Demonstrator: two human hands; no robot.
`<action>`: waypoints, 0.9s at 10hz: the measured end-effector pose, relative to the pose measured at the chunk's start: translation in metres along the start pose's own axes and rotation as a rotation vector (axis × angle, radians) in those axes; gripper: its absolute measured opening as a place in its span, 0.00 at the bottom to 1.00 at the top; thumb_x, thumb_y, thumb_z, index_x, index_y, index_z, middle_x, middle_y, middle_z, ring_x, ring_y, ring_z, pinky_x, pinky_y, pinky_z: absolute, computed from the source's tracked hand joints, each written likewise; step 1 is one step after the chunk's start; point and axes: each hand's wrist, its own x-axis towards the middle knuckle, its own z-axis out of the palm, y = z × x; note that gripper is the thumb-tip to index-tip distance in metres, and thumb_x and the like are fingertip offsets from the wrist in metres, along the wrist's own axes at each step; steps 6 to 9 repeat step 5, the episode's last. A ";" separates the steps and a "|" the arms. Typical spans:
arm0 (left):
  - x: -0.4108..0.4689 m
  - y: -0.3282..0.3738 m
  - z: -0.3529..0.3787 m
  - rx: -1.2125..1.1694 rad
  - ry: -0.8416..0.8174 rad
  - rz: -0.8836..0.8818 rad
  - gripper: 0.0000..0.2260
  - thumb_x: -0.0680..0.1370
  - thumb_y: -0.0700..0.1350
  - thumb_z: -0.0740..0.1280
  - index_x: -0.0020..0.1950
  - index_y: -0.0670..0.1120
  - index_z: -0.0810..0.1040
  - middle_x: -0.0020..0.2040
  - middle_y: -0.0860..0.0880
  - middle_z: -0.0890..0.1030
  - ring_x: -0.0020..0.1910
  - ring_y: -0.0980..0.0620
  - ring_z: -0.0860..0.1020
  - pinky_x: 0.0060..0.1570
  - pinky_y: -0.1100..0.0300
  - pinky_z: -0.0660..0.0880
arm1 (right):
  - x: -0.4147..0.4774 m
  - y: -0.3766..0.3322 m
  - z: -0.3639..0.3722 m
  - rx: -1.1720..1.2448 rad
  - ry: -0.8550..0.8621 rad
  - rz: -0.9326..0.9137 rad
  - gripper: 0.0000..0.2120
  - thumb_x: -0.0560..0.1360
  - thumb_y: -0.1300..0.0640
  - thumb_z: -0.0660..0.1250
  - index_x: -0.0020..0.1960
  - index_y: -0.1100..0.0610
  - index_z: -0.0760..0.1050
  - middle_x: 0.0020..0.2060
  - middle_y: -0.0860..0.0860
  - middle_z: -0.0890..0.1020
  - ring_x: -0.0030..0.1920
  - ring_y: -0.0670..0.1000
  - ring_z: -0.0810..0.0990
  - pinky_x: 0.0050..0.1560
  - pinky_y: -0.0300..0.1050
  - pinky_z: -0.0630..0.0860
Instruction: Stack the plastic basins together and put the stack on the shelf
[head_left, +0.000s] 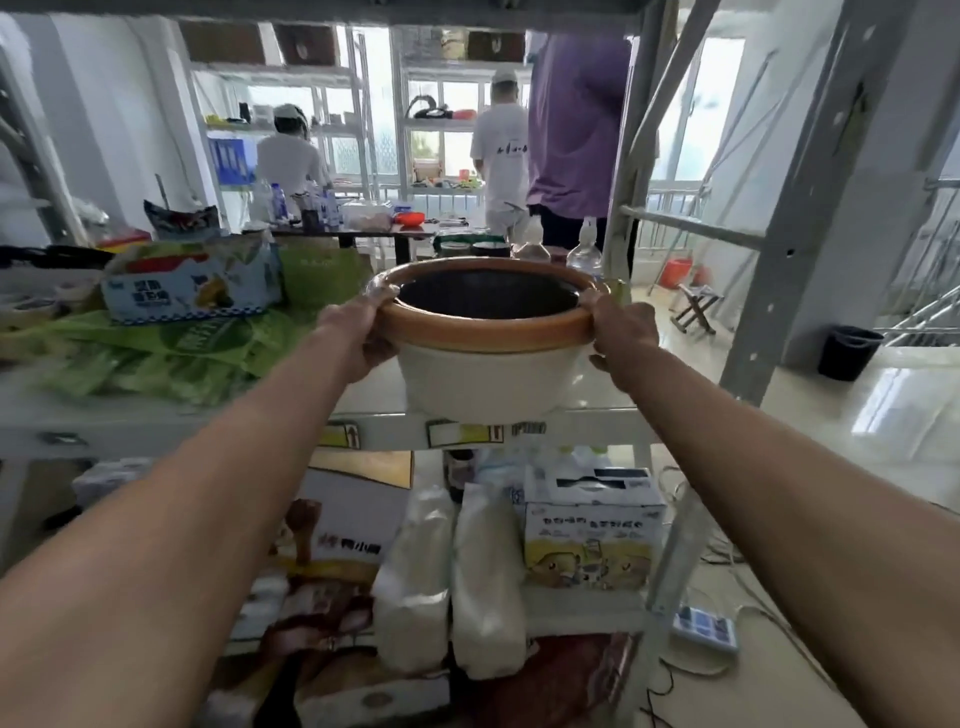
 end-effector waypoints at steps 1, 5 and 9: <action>0.010 -0.002 0.001 -0.012 -0.025 0.005 0.16 0.74 0.49 0.76 0.57 0.46 0.77 0.46 0.45 0.78 0.37 0.50 0.78 0.23 0.61 0.78 | 0.007 0.002 0.006 0.031 0.028 -0.032 0.34 0.65 0.39 0.70 0.64 0.58 0.76 0.59 0.60 0.83 0.59 0.62 0.83 0.60 0.58 0.83; -0.032 0.028 0.008 0.323 0.126 -0.200 0.27 0.79 0.59 0.69 0.65 0.37 0.76 0.51 0.39 0.83 0.41 0.43 0.81 0.44 0.50 0.81 | -0.030 -0.034 -0.004 -0.503 0.001 0.112 0.32 0.83 0.37 0.57 0.75 0.60 0.71 0.70 0.65 0.77 0.71 0.65 0.76 0.70 0.56 0.71; -0.032 0.028 0.008 0.323 0.126 -0.200 0.27 0.79 0.59 0.69 0.65 0.37 0.76 0.51 0.39 0.83 0.41 0.43 0.81 0.44 0.50 0.81 | -0.030 -0.034 -0.004 -0.503 0.001 0.112 0.32 0.83 0.37 0.57 0.75 0.60 0.71 0.70 0.65 0.77 0.71 0.65 0.76 0.70 0.56 0.71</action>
